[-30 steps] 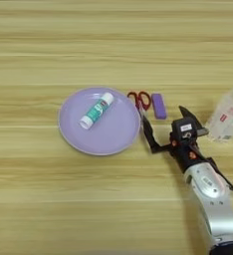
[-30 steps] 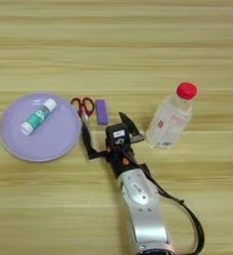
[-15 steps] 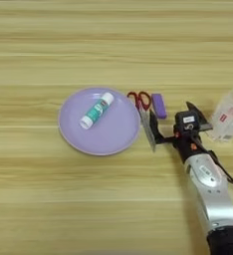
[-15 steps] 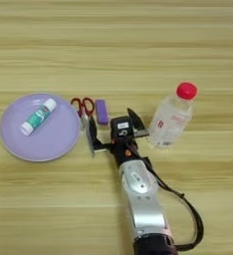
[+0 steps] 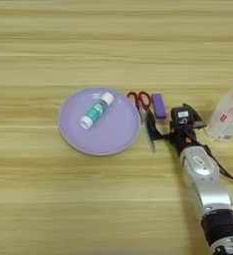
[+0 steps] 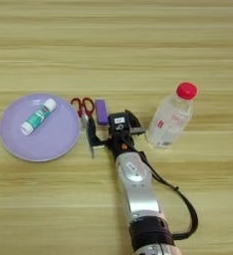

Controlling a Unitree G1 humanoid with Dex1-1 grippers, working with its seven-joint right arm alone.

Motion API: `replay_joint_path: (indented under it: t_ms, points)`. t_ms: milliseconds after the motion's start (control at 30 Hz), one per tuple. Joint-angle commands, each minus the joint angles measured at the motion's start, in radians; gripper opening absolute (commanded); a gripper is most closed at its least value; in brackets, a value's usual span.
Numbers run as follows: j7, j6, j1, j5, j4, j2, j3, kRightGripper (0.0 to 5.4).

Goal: Move the objects on the table

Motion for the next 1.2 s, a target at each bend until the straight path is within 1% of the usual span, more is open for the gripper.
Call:
replay_joint_path:
  t_ms: [33, 233, 267, 400, 433, 533, 733, 900, 1033, 1200]
  points:
    - [-0.013, -0.014, -0.061, 0.017, -0.009, -0.011, -0.017, 5.36]
    - [-0.006, -0.012, -0.069, 0.037, 0.014, -0.005, -0.026, 5.36]
    - [0.0, -0.006, -0.07, 0.047, 0.016, -0.001, -0.029, 5.27]
    - [0.032, 0.02, -0.068, 0.084, 0.015, 0.009, -0.03, 4.82]
    - [0.035, 0.025, -0.066, 0.086, 0.012, 0.01, -0.027, 4.65]
    - [0.037, 0.034, -0.064, 0.085, 0.017, 0.01, -0.023, 4.34]
    - [0.037, 0.099, -0.061, 0.093, 0.026, 0.01, -0.024, 3.68]
    - [0.041, 0.122, -0.062, 0.094, 0.034, 0.008, -0.023, 3.18]
    - [0.055, 0.146, -0.062, 0.105, 0.045, 0.01, -0.025, 2.77]
    - [0.068, 0.173, -0.062, 0.124, 0.049, 0.012, -0.027, 2.1]
